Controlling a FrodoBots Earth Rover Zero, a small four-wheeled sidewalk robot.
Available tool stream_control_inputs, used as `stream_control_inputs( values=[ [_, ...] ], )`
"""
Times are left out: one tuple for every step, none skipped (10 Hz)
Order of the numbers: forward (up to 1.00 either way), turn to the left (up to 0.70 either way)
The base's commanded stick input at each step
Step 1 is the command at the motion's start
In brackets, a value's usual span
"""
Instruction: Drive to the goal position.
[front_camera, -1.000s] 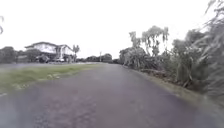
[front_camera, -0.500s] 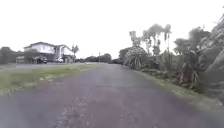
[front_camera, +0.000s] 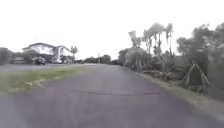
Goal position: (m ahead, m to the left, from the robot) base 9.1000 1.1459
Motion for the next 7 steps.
stream_control_inputs(
  values=[
    [1.00,0.11],
    [1.00,0.04],
    [1.00,0.00],
    [1.00,0.00],
    [1.00,0.01],
    [1.00,0.00],
    [1.00,0.00]
  ],
)
